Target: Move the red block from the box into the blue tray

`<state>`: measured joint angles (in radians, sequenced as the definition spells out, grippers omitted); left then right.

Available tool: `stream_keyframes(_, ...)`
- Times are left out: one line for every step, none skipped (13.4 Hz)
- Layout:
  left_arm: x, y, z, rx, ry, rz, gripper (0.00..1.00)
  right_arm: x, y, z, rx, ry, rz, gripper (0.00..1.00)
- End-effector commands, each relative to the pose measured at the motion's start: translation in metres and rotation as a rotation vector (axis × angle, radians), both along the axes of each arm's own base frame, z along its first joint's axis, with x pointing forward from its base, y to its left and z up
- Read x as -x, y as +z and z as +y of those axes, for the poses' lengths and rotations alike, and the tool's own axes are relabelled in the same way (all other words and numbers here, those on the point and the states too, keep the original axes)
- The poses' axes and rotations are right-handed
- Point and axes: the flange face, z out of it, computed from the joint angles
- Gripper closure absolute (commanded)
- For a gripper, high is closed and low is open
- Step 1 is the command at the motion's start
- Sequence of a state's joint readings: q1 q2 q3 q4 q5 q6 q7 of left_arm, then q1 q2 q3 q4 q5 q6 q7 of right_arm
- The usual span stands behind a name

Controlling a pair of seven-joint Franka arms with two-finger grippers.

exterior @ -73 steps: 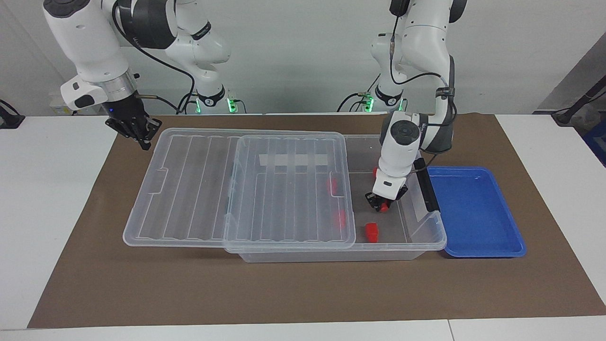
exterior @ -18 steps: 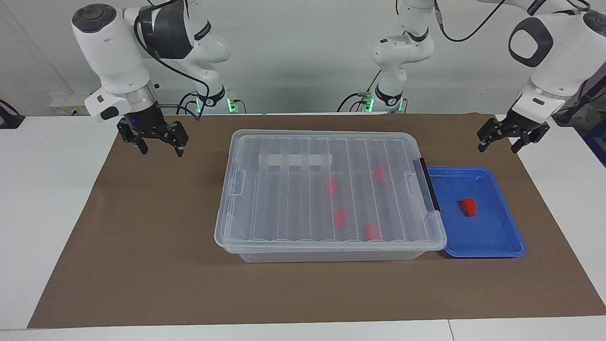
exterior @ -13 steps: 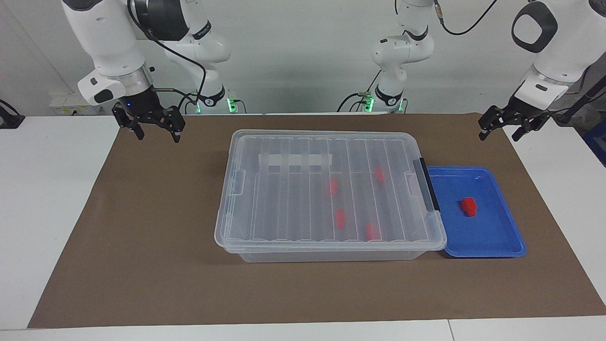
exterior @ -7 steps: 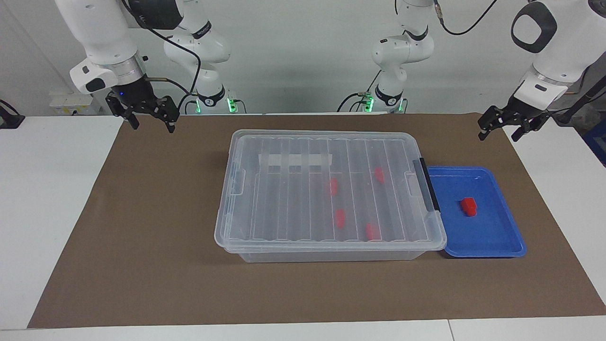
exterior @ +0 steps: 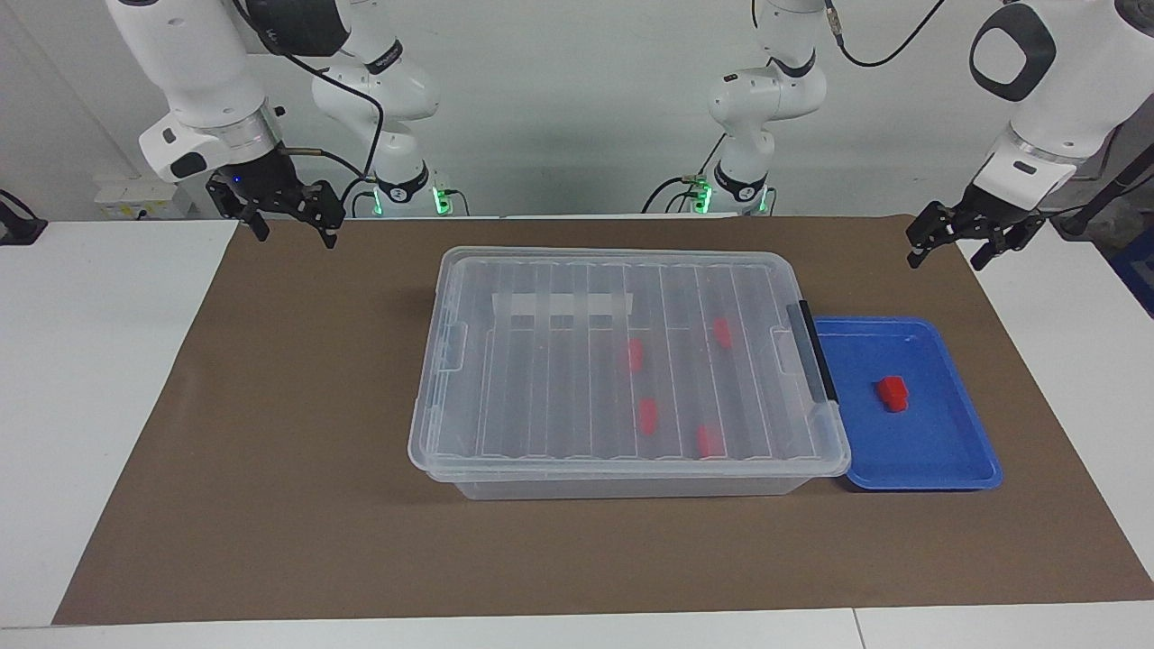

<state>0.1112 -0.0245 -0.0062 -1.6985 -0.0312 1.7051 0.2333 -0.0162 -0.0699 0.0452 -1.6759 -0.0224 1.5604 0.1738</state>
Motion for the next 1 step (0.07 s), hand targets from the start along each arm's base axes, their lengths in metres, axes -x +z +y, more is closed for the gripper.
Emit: stream_keyframes(0.0049,0.0059,-0.0027,-0.017,-0.002,-0.013,0.0,0.005,0.0019,0.0015,-0.002,-0.024,0.0,0.0)
